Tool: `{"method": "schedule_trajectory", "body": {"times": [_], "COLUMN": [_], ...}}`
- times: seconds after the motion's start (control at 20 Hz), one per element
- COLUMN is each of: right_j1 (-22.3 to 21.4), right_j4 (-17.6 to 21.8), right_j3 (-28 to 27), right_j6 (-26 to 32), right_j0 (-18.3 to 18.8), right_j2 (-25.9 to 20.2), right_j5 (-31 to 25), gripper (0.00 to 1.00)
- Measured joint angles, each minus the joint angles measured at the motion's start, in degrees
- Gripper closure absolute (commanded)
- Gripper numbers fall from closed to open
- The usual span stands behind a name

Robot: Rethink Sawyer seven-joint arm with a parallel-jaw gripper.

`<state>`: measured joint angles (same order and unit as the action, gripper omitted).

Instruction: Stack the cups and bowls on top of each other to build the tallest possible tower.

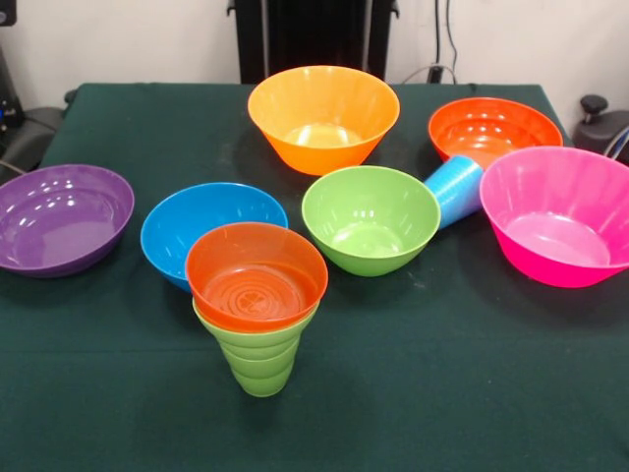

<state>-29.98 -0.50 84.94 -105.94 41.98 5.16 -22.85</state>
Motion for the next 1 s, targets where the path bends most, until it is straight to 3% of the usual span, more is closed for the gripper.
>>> {"method": "schedule_trajectory", "body": {"times": [0.6,1.0], "right_j1": [0.1,0.4], "right_j4": [-1.1,-4.2], "right_j3": [0.0,0.0], "right_j6": [0.0,-1.2], "right_j0": [-4.4,-10.7], "right_j2": [0.5,1.7], "right_j5": [0.0,0.0], "gripper": [0.00,0.00]}}
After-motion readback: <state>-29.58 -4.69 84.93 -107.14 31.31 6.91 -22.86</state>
